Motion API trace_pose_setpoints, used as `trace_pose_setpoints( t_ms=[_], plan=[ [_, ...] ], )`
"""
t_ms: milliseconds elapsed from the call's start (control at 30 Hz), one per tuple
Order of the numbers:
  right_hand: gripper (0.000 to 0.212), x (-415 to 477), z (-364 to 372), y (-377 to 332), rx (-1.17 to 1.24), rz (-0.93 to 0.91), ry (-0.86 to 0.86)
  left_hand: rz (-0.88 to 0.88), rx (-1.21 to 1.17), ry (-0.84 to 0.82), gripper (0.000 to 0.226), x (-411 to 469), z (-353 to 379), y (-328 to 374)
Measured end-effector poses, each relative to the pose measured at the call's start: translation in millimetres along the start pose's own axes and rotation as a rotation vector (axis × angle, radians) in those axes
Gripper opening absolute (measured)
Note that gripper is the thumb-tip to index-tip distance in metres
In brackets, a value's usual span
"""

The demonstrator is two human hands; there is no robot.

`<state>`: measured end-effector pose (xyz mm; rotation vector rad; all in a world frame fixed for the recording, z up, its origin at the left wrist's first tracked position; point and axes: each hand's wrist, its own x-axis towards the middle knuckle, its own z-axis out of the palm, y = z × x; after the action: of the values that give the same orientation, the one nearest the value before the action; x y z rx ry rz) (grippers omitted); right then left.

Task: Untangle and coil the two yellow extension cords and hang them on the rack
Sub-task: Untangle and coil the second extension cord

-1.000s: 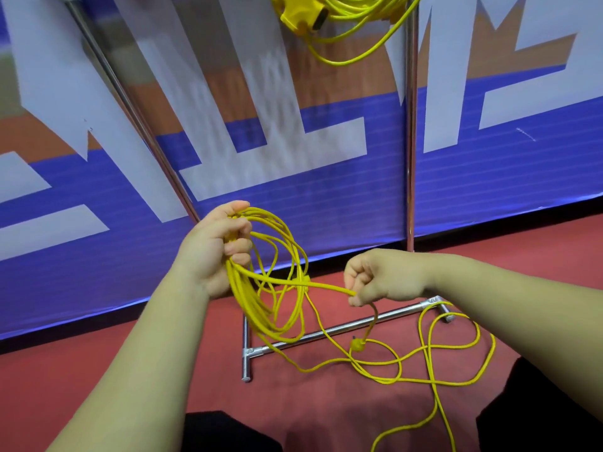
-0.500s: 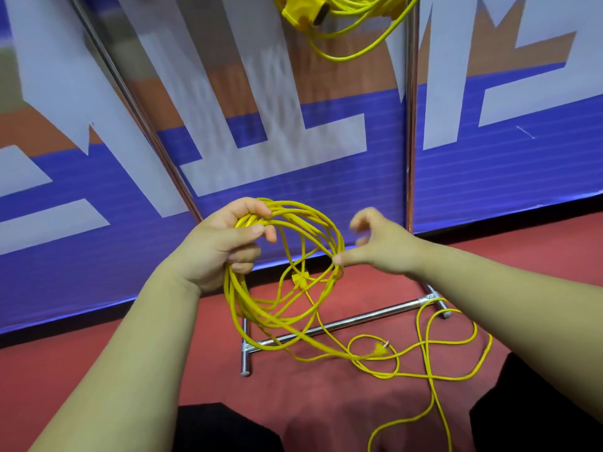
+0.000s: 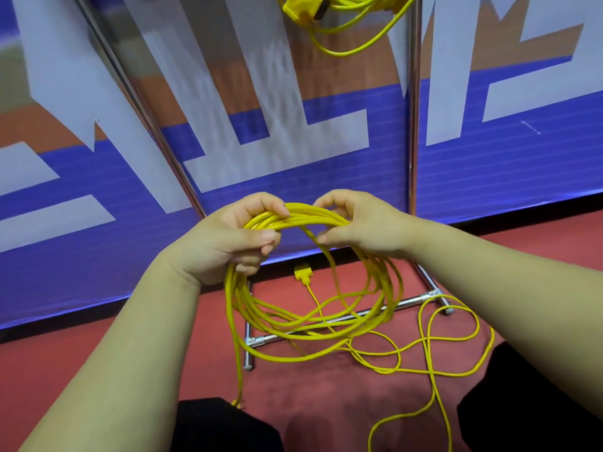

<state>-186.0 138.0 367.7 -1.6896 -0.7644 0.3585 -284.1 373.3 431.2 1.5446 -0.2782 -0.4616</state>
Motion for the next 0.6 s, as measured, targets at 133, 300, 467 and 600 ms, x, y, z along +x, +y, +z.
trace_pose_setpoints(
  t_ms=[133, 300, 467, 600],
  plan=[
    [0.053, -6.4, 0.2, -12.6, -0.013, 0.017, -0.143, 0.009, -0.03, -0.038, 0.044, -0.4, 0.3, 4.6],
    [0.019, -10.6, 2.9, -17.5, -0.065, 0.009, -0.148, 0.063, 0.058, 0.009, 0.048, 3.6, 5.1, 5.4],
    [0.018, -8.3, 0.0, -32.1, 0.164, 0.013, 0.076, 0.118, 0.331, 0.327, 0.059, 11.3, -2.3, -6.5],
    [0.021, -5.5, -14.8, -39.5, 0.326, -0.007, 0.317, 0.05, 0.432, 0.456, 0.052, 17.7, -11.0, -35.3]
  ],
)
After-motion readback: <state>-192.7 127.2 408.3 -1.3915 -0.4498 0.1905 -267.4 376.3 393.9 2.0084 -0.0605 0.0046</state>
